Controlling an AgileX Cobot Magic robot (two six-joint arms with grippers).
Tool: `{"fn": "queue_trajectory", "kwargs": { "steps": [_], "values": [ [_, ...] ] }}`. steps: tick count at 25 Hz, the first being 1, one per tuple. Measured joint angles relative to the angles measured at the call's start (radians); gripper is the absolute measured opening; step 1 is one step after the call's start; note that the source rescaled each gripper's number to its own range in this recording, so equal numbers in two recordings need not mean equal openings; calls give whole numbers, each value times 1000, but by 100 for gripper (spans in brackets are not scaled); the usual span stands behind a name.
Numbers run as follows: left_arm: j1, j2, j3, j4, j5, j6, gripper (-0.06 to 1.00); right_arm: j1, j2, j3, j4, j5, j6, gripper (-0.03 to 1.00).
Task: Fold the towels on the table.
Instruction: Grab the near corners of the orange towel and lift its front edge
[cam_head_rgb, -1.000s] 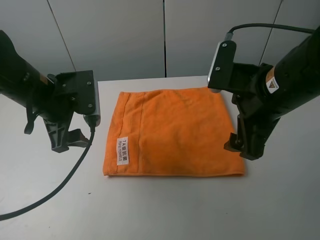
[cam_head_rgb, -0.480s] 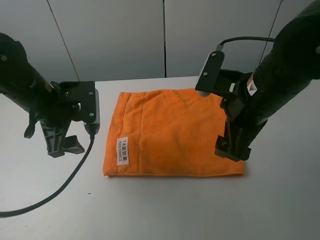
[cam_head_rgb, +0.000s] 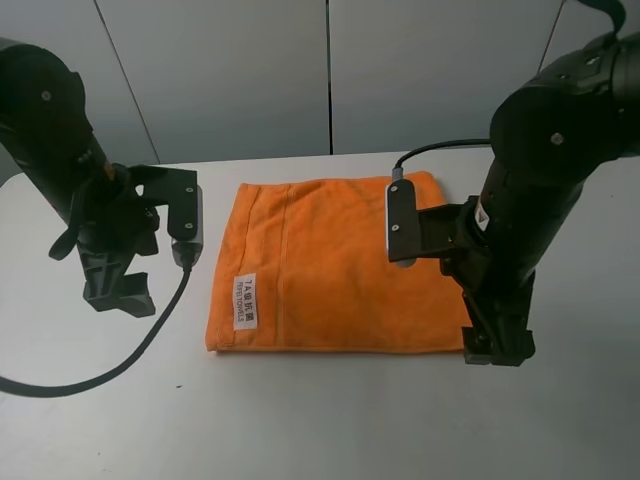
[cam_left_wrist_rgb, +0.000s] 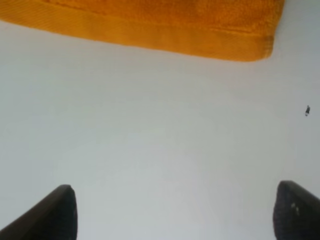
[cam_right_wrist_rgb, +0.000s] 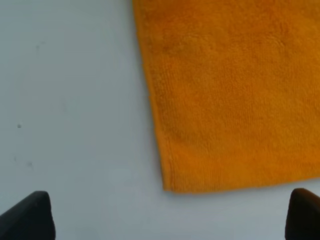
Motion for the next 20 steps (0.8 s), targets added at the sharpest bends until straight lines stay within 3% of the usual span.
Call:
{"fn": "queue_trajectory", "kwargs": {
  "steps": [4,10,17,20],
  "values": [
    [0,25,0,-45,-24,110,100,0,15,0,18,-69,-68,100],
    [0,105,0,-67,-71,147,100,0,68,0,10,-142,-78,100],
    [0,126,0,-187,-90,236,100,0,69,0,6,-159,-95,100],
    [0,144,0,-202,-95,257,100,0,71,0,6,-159,-99,100]
  ]
}}
